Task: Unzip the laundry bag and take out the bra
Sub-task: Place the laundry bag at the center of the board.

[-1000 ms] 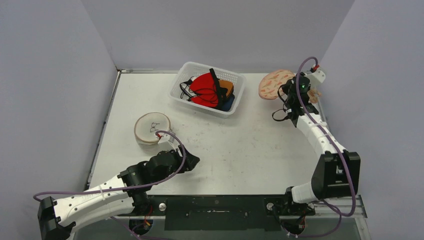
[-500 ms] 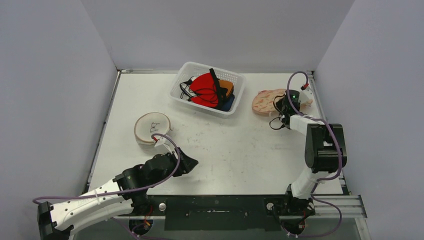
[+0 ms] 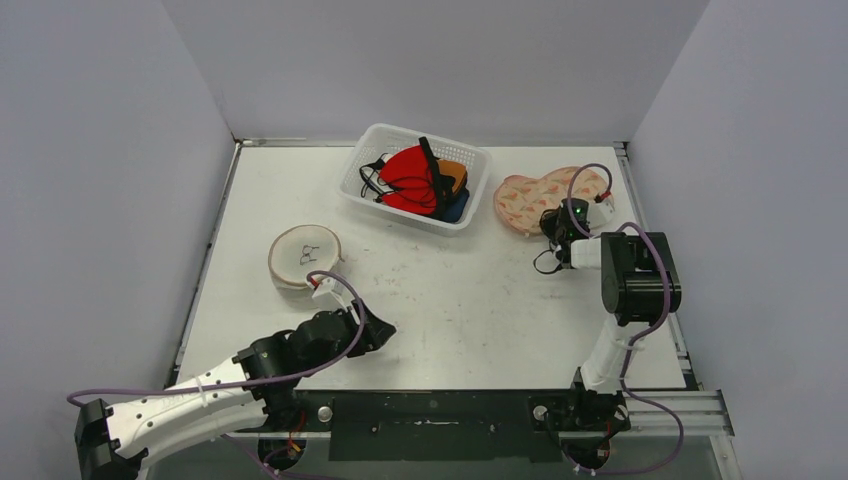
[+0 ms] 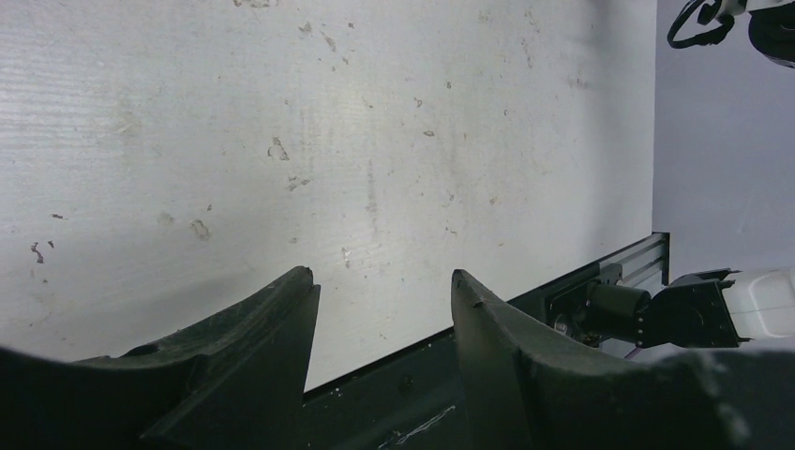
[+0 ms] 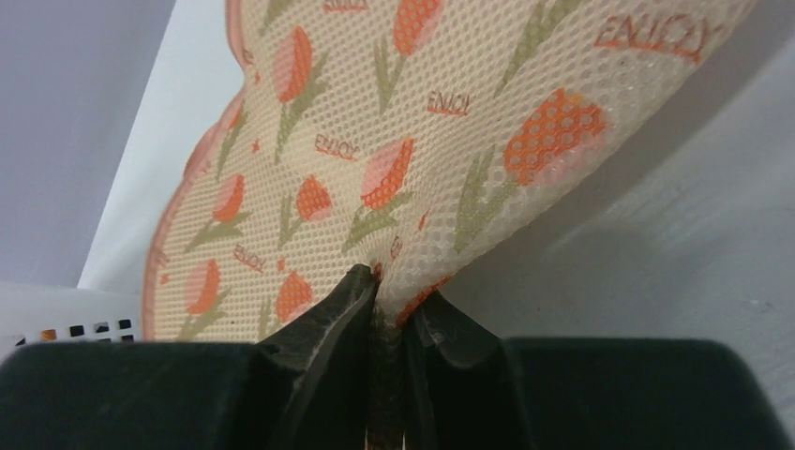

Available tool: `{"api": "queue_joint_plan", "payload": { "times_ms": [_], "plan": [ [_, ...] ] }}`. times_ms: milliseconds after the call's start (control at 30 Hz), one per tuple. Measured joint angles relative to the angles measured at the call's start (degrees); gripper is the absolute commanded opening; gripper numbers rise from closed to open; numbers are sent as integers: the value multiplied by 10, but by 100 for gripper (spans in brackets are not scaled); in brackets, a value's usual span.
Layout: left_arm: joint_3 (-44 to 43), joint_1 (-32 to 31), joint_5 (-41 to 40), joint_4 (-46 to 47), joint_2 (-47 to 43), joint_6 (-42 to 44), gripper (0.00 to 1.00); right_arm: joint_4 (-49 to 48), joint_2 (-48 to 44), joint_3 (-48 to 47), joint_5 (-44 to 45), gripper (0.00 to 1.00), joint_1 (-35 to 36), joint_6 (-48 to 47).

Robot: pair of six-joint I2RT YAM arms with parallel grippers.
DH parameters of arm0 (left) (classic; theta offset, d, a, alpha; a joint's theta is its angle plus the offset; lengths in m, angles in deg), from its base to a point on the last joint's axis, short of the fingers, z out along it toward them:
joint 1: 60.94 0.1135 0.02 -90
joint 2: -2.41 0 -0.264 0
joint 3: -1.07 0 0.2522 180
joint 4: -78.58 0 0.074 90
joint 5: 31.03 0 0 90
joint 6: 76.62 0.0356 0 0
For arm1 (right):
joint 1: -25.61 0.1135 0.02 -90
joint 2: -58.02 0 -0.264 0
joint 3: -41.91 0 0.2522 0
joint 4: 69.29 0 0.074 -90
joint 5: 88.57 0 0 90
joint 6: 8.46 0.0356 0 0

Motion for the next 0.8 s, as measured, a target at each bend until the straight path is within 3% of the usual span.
{"api": "queue_joint_plan", "payload": {
  "times_ms": [233,500,600,700,800],
  "plan": [
    [3,0,-3,0,-1,-2,52,-40,18,5,-17,60,0,29],
    [9,0,-3,14,0,-8,52,-17,-47,50,-15,78,5,22],
    [14,0,-3,22,4,-9,52,15,-102,78,-6,79,14,13],
    [20,0,2,36,9,-9,52,36,-160,102,5,73,32,4],
    [24,0,8,43,10,-10,52,41,-205,127,8,49,56,-4]
  ]
}}
